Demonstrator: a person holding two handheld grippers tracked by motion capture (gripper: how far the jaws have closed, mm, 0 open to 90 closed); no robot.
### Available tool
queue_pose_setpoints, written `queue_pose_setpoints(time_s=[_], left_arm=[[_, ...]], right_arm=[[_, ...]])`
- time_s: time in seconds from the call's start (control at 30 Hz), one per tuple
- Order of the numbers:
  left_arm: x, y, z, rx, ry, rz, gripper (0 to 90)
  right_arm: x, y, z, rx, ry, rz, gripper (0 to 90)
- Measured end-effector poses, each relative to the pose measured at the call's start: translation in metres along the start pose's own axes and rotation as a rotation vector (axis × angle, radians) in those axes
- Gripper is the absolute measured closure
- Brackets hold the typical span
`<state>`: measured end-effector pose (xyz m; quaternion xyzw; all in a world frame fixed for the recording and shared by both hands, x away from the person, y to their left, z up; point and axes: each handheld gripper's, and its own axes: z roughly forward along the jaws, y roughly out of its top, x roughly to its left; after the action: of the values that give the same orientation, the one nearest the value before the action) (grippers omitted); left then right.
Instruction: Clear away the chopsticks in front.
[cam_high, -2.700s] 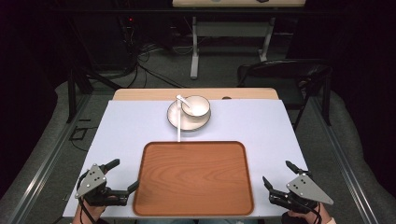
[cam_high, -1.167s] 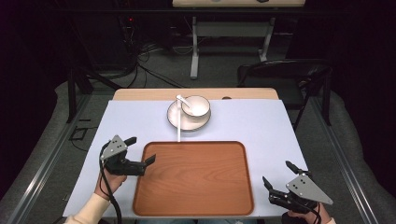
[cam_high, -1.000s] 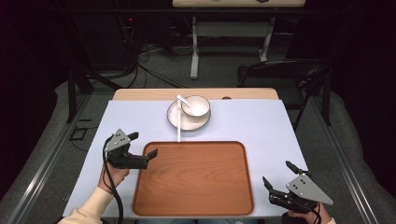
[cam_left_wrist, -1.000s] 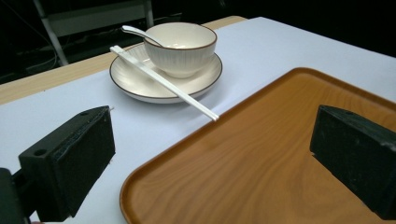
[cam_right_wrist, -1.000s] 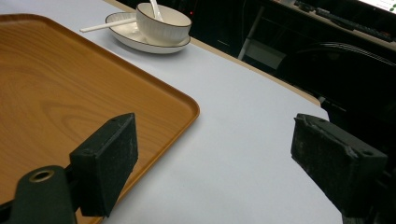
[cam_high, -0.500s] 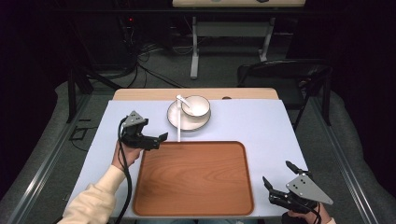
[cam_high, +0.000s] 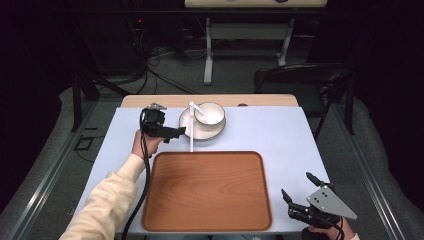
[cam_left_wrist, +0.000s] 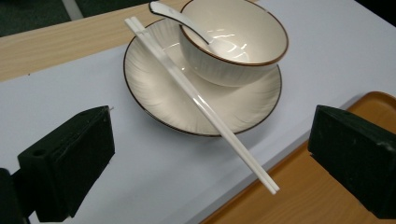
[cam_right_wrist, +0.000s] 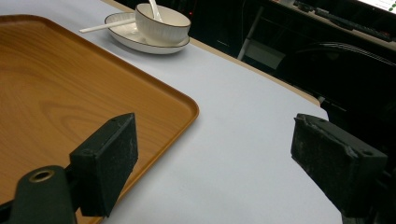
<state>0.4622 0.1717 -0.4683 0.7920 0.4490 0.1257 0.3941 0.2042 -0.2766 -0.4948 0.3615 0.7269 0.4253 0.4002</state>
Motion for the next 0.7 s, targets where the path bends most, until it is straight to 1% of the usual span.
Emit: queue_pose_setpoints(time_s=[0.03,0.1,0.13,0.2,0.27,0.37,0.4,0.5,0.57,0.7], left_arm=[[0.002,0.002,0.002,-0.001,0.007,-0.010,1.7],[0.005,0.005,0.006,0.015,0.014,-0.029,3.3],[0.007,0.008,0.008,0.029,0.022,-0.028,4.0],[0.009,0.012,0.011,0.033,0.041,-0.043,6.0],[0.012,0.017,0.015,0.050,0.057,-0.053,8.6],[0.014,0.023,0.022,0.068,0.076,-0.073,12.8],[0.015,0.024,0.025,0.077,0.076,-0.079,14.5],[0.016,0.029,0.033,0.099,0.096,-0.085,16.7],[0.018,0.032,0.041,0.117,0.099,-0.096,21.2],[0.021,0.037,0.054,0.134,0.116,-0.118,28.9]], right_arm=[[0.000,0.000,0.000,0.000,0.000,0.000,14.3],[0.000,0.000,0.000,0.001,0.000,-0.001,14.3],[0.000,0.000,0.000,0.001,0.000,0.000,14.3],[0.000,0.000,0.000,0.000,0.000,0.000,14.3],[0.000,0.000,0.000,0.000,0.000,-0.001,14.3],[0.000,0.000,0.000,-0.001,0.000,0.000,14.3],[0.000,0.000,0.000,-0.001,0.000,0.001,14.3],[0.000,0.000,0.000,-0.001,0.000,0.002,14.3],[0.000,0.000,0.000,-0.003,0.000,0.002,14.3],[0.000,0.000,0.000,-0.003,0.000,0.002,14.3]])
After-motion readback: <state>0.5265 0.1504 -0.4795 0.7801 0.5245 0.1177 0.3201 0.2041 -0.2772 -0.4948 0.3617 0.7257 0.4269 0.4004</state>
